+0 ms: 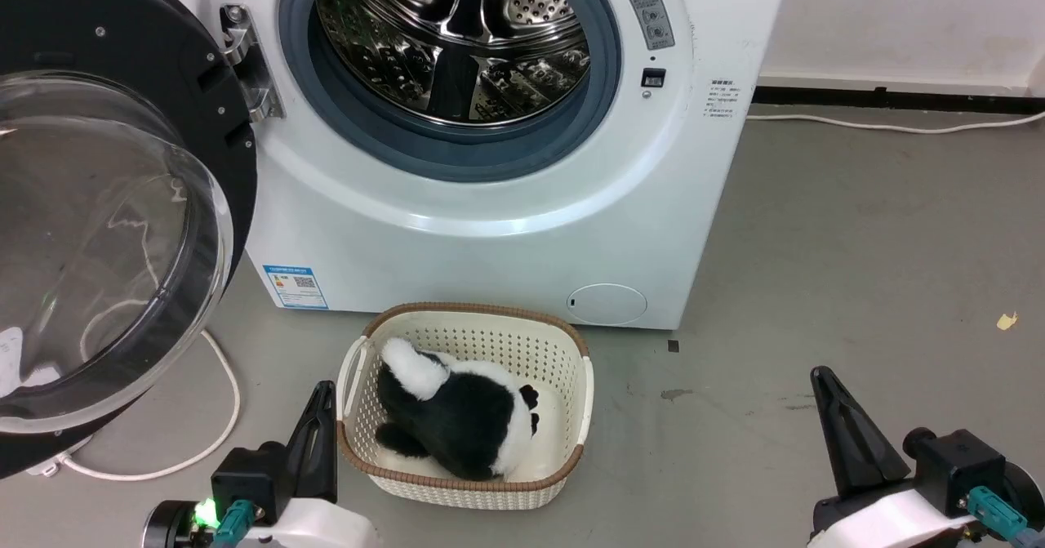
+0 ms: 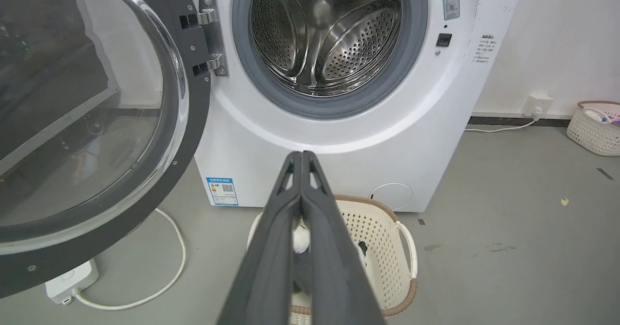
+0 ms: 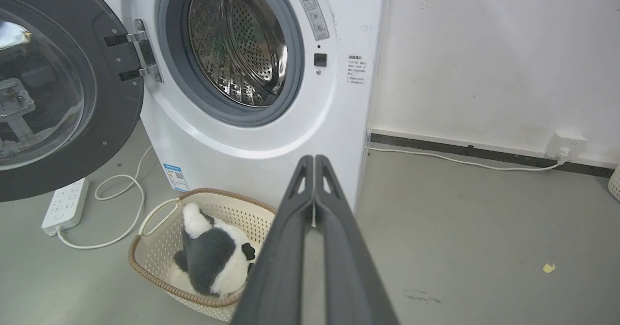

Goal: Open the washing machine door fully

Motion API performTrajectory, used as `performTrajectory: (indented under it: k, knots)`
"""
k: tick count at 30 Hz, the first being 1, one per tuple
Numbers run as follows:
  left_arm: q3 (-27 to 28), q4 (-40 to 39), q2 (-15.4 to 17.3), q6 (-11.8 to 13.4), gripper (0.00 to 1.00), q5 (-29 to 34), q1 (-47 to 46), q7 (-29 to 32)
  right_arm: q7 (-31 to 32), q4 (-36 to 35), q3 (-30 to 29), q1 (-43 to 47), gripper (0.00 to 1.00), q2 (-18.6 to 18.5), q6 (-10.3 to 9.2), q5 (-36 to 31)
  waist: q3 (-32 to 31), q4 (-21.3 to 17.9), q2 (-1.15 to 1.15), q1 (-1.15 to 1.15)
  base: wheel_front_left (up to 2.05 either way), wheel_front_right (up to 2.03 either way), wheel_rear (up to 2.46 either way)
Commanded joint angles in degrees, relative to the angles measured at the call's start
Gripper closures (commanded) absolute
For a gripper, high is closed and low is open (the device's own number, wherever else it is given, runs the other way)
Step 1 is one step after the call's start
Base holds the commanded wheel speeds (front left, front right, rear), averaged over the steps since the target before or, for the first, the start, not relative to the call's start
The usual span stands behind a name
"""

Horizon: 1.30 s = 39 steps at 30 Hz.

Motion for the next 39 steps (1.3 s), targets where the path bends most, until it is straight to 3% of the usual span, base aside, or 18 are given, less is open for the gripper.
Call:
performTrajectory:
  k: [1,39]
  knots:
    - [0.19,-0.39,-0.32,-0.10,1.00,0.38,-0.52,0.19,0.23,-0.37,0.16,-0.72,1.00,0.08,0.02,-0.60,-0.01,0.00,0.00,0.00,0.00,0.00,0.00]
    - [1.87,-2.53,-0.99,-0.66,1.00,3.32,-0.91,5.11,5.17,-0.82,0.73,-1.35,1.00,0.15,0.04,-2.32,-0.97,-0.01,0.00,0.00,0.00,0.00,0.00]
